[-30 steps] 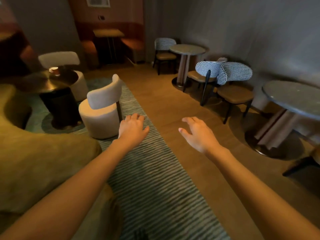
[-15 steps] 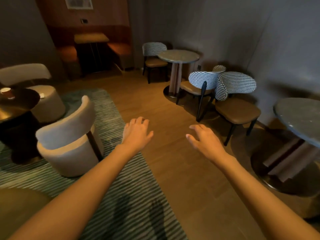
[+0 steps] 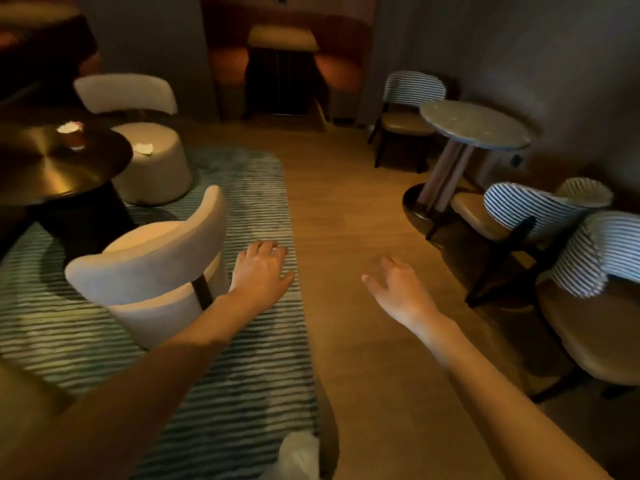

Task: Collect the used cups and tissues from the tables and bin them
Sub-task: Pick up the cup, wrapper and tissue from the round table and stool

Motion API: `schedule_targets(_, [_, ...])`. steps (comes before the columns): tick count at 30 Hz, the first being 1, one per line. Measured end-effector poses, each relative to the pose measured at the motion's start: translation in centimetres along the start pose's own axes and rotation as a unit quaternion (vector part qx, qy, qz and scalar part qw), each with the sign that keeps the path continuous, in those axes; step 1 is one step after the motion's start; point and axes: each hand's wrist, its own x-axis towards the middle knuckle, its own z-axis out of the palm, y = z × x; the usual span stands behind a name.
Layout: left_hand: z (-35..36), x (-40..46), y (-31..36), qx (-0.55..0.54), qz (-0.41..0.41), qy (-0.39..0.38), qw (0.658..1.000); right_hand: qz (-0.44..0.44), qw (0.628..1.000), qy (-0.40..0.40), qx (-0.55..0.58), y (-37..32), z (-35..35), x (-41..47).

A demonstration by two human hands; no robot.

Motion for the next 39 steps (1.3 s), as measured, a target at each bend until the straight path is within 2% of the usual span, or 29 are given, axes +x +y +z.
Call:
schedule_targets(5, [-3.8, 12.8, -2.3, -0.033, -0.006, 0.04, 0.999, -0.046, 0.998, 0.012, 0.044, -1.8, -1.8, 14.7])
schedule_targets(8, [-4.3, 19.6, -3.8, -0.039, -0.009, 0.041, 0.998, -0.05, 0.997, -0.029, 0.045, -1.9, -0.7, 21.8])
schedule_targets(11, [-2.7, 26.2, -6.7, -0.039, -0.039, 0.055, 0.997, -0.069, 0.995, -0.066, 0.034, -1.4, 0.8, 29.7])
schedule_targets(16, [-0.3, 39.1, -11.9, -0.062, -0.094, 0.041, 0.993, -0.124, 0.99, -0.055, 0.025, -0.3, 1.8, 46.1])
schedule_targets(20, [-1.1, 48.9, -15.4, -0.067, -0.139, 0.059, 0.986, -0.172, 0.981, -0.085, 0.025, -1.4, 1.2, 60.0])
schedule_targets(24, [-2.0, 54.6, -20.4, -0.066, -0.221, 0.08, 0.97, -0.253, 0.954, -0.156, 0.033, -6.9, 1.9, 71.2])
schedule_targets(28, [-1.2, 58.5, -26.8, -0.054, -0.313, 0.079, 0.945, -0.325, 0.922, -0.208, 0.024, -13.7, 5.9, 79.2])
schedule_targets(32, [-0.1, 62.9, -34.4, -0.062, -0.362, 0.085, 0.926, -0.357, 0.899, -0.254, -0.002, -19.8, 10.8, 86.0])
schedule_targets(39, [-1.5, 71.1, -46.7, -0.084, -0.427, 0.086, 0.896, -0.384, 0.881, -0.276, -0.019, -31.2, 16.0, 98.4])
